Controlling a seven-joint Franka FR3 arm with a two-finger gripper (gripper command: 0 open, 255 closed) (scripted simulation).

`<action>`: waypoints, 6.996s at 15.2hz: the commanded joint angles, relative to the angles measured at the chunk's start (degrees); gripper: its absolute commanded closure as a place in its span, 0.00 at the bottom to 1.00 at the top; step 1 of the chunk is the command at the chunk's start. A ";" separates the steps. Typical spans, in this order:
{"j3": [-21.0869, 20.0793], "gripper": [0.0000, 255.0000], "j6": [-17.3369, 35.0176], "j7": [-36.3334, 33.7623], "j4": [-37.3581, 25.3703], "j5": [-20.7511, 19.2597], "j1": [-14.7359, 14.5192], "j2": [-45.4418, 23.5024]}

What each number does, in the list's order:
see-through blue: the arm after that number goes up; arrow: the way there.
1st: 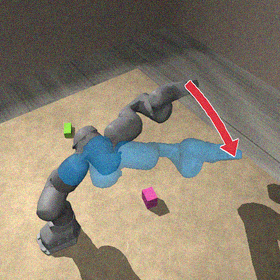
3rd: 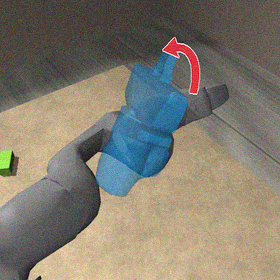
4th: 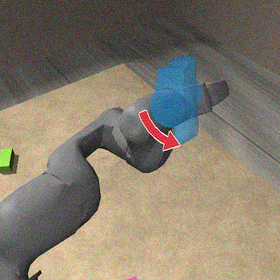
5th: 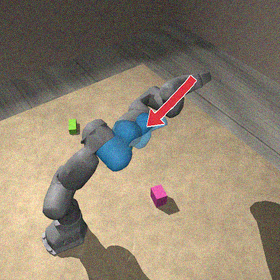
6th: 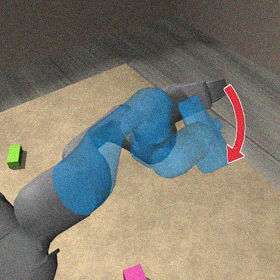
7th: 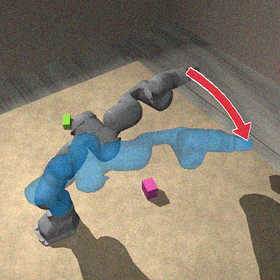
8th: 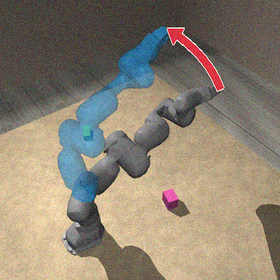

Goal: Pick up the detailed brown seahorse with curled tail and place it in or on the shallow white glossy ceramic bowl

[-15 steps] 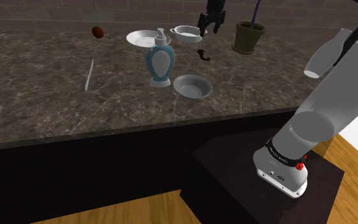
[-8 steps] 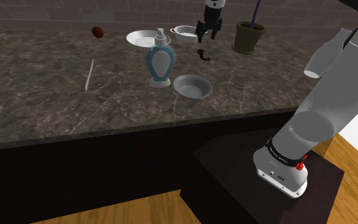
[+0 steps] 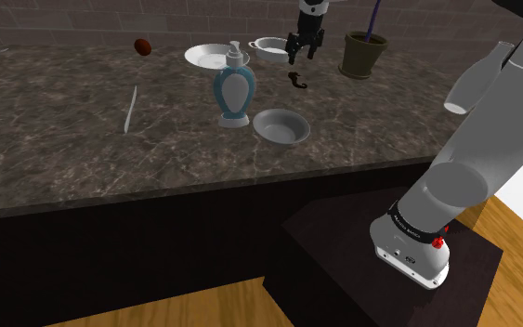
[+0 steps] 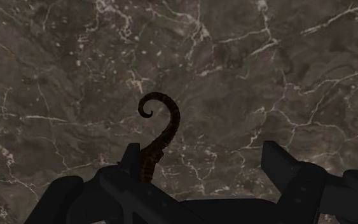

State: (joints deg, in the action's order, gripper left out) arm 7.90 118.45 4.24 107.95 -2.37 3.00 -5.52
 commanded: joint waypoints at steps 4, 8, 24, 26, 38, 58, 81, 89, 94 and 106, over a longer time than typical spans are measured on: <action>0.00 1.00 0.00 0.00 0.00 0.00 0.00 0.00; 0.00 1.00 0.00 0.00 0.00 0.00 0.00 0.00; 0.77 0.00 19.10 15.63 -1.16 6.38 5.50 -12.21; 0.66 0.00 20.18 15.79 -1.18 6.63 5.61 -13.32; 0.51 1.00 21.53 15.99 -1.28 6.95 5.74 -14.79; 0.97 1.00 13.62 15.24 -5.21 5.87 5.45 -10.75; -3.61 1.00 10.79 0.30 14.63 -1.30 -1.54 11.89; -9.68 1.00 10.22 -10.01 25.57 -2.70 -5.04 22.78; -14.20 1.00 8.84 -16.40 30.33 -2.01 -7.56 28.44; -20.29 1.00 11.68 -24.55 37.17 -0.52 -10.76 31.86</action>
State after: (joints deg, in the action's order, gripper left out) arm -12.33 129.17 -20.17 144.45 -2.82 -7.80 26.60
